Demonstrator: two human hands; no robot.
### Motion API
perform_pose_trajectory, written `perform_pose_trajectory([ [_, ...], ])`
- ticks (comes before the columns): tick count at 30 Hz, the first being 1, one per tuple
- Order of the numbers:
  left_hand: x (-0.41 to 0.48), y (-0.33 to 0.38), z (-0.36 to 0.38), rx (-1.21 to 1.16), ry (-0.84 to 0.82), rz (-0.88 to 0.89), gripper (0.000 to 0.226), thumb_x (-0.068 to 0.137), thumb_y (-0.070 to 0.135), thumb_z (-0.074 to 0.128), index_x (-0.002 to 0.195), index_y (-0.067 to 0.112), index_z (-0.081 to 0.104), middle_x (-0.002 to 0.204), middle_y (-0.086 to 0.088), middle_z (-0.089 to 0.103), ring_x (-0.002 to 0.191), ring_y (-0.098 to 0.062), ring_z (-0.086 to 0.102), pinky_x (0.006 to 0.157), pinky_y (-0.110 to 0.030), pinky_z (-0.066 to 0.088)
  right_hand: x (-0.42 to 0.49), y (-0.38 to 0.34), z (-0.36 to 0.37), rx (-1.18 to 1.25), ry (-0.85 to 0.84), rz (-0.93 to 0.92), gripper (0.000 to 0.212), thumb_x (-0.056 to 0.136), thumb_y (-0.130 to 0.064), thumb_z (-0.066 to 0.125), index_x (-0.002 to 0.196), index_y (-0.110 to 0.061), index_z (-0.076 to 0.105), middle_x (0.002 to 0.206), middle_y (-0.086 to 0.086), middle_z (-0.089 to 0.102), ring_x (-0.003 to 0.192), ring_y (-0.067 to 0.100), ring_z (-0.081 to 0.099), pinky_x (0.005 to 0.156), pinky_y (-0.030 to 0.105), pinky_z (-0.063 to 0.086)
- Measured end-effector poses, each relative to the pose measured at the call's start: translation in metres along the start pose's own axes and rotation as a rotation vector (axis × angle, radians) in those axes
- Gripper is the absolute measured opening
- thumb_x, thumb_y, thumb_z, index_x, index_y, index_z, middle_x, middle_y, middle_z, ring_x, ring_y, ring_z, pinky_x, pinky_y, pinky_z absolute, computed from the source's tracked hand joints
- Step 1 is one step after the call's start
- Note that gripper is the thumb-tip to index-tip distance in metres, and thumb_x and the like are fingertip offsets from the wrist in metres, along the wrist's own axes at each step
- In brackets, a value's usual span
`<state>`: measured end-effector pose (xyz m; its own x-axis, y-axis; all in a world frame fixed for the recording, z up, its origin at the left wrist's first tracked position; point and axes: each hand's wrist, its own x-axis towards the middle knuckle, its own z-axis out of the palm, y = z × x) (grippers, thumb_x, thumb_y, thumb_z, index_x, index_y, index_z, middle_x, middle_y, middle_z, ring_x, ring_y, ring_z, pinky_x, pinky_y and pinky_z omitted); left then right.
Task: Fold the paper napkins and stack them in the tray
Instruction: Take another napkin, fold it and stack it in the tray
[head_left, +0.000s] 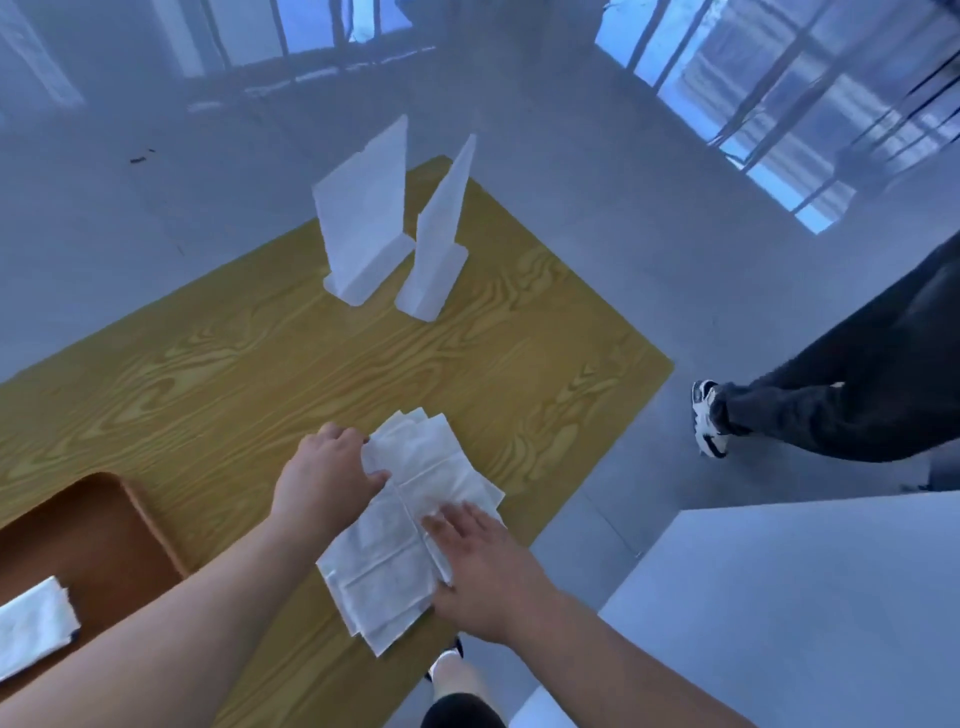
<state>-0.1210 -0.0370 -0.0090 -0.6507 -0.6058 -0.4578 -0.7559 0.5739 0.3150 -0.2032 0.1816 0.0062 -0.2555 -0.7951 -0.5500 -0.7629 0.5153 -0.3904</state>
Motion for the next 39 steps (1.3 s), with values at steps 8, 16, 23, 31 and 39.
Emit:
perform_pose_trajectory([
  [8,0.005,0.006,-0.003,0.004,0.052,-0.046,0.028,0.087,0.043,0.071,0.109,0.026,0.066,0.105,0.003,0.063,0.103,-0.023,0.061,0.082,-0.038,0.049,0.001,0.007,-0.004,0.000,-0.010,-0.031,0.071,0.102,-0.032,0.050,0.166,-0.021,0.021,0.174,0.007,0.020,0.161,0.030,0.011,0.131,0.047,0.013],
  [16,0.002,-0.002,-0.002,-0.198,-0.023,-0.092,0.028,0.084,0.035,0.075,0.107,0.029,0.059,0.095,0.010,0.065,0.082,-0.011,0.062,0.060,-0.030,0.045,0.005,0.010,-0.005,0.005,-0.037,-0.030,0.072,0.102,-0.035,0.050,0.166,-0.022,0.020,0.175,0.005,0.018,0.162,0.028,0.010,0.132,0.044,0.012],
  [23,0.002,-0.010,0.000,-0.226,-0.036,-0.158,0.031,0.085,0.038,0.077,0.108,0.029,0.059,0.092,0.012,0.066,0.079,-0.008,0.062,0.058,-0.028,0.045,0.004,0.009,-0.003,-0.005,-0.062,-0.024,0.075,0.102,-0.037,0.050,0.167,-0.022,0.016,0.177,0.004,0.013,0.163,0.027,0.006,0.132,0.044,0.010],
  [31,-0.008,0.003,-0.018,-0.604,-0.123,-0.179,0.014,0.082,0.029,0.070,0.077,0.016,0.067,0.068,0.006,0.065,0.061,-0.017,0.056,0.054,-0.028,0.042,-0.001,0.013,-0.008,0.183,0.277,0.042,0.065,0.094,-0.050,0.048,0.153,-0.023,0.044,0.155,-0.002,0.048,0.146,0.021,0.037,0.120,0.034,0.032],
  [39,-0.067,-0.029,-0.089,-1.675,-0.314,-0.274,0.036,0.079,0.028,0.068,0.105,0.005,0.074,0.098,-0.016,0.074,0.082,-0.028,0.072,0.066,-0.034,0.060,0.018,0.002,-0.052,1.104,0.119,0.402,0.111,0.051,-0.099,0.066,0.133,-0.024,0.055,0.116,0.001,0.067,0.107,0.020,0.068,0.090,0.037,0.058],
])
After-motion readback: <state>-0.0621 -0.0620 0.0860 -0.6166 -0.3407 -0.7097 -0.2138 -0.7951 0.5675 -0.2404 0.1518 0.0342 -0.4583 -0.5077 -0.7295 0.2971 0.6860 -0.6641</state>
